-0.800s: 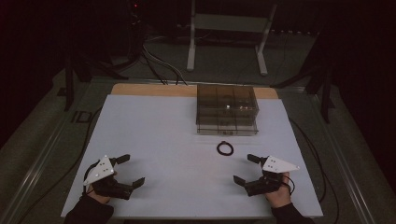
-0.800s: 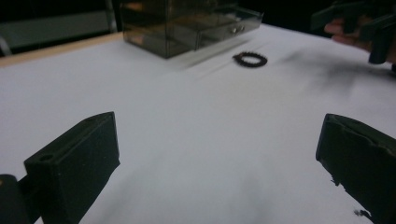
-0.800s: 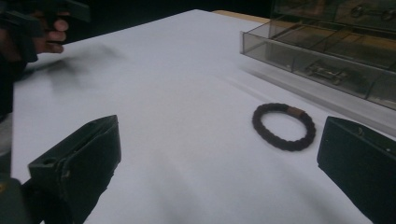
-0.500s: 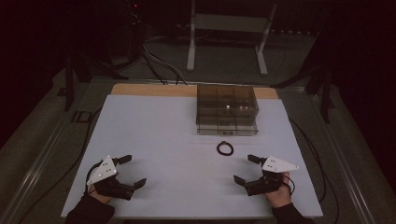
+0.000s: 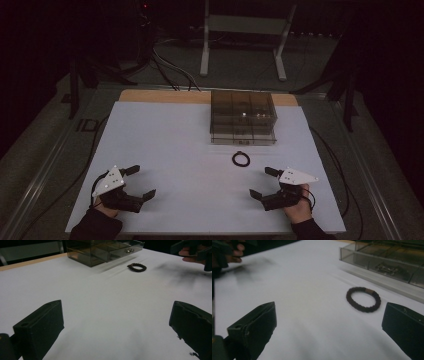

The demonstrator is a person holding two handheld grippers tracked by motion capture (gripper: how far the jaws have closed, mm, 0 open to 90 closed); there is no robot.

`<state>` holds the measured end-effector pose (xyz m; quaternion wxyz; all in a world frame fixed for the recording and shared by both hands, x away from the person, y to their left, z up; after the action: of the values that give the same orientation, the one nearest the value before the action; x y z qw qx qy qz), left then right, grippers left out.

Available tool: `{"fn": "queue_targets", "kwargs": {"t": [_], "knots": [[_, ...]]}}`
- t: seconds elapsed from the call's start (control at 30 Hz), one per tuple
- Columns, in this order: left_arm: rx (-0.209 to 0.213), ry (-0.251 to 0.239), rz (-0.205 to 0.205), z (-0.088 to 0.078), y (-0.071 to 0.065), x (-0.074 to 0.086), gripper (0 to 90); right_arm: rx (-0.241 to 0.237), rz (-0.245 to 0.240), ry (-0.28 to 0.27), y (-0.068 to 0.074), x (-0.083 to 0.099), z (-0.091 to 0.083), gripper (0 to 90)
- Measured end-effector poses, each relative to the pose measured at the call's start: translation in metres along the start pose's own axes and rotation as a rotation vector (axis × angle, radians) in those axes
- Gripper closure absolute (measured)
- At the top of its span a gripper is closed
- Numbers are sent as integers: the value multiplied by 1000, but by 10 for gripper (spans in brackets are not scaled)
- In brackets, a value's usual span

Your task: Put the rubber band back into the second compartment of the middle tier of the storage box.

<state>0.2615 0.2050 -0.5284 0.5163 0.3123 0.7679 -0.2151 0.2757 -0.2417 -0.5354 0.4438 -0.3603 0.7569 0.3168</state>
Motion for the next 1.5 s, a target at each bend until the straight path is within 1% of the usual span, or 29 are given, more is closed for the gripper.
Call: {"fn": "queue_targets", "kwargs": {"t": [0.07, 0.13, 0.17, 0.23, 0.3, 0.37, 0.43, 0.5, 0.63, 0.83, 0.93, 1.03, 1.17, 1.3, 1.43, 1.5], "knots": [[-3, -3, 4, -1, 0, -1, 2, -1, 2, 6, 1, 0, 0, 0], [-1, -7, -1, -1, 1, -1, 2, 5, -7, 12, 2, 0, 0, 0], [0, -8, -7, -1, 1, -1, 3, 3, 2, 10, 2, 0, -1, 0], [0, -6, -4, -1, 0, -1, 3, -4, 18, 6, 3, 0, -2, 0], [1, -7, -2, -1, 0, -1, 3, -7, 20, 11, 4, 0, -2, 0], [3, -11, -11, 0, 0, -1, 3, -6, 5, 19, 8, -2, -1, 0], [2, -11, -6, 0, 0, -1, 3, -18, 5, 28, 12, -4, 0, 0], [4, -14, -9, 0, 0, -2, 3, -20, -7, 33, 15, -6, 0, 0], [6, -15, -10, 0, 0, -2, 3, -20, -15, 11, 20, -14, -1, 0], [8, -14, -7, 1, -1, -2, 3, -47, -30, -14, 27, -26, -3, 0], [10, -15, -11, 1, -2, -2, 3, -50, -44, -27, 29, -32, -4, 0], [14, -13, -4, 2, -2, -2, 3, -49, -60, -37, 32, -38, -4, 0], [14, -14, -6, 2, -2, -2, 3, -46, -77, -51, 33, -47, -4, 0], [12, -17, -12, 2, -2, -3, 2, -38, -85, -69, 32, -54, -5, 0], [15, -15, -10, 2, -2, -2, 3, -41, -84, -90, 31, -61, -5, 0], [16, -17, -12, 2, -2, -3, 3, -30, -89, -97, 29, -64, -4, 0]]}}
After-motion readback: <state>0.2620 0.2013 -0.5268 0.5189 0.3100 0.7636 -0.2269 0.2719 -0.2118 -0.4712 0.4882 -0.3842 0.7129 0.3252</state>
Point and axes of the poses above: each handheld gripper's, and its own axes: z roughly forward along the jaws, x roughly out of its underside, y roughly to its left, the point moved 4 cm from there along z, roughly forward along the jaws, and after that the axes turned 6 degrees about -x, right-handed, at the moved point
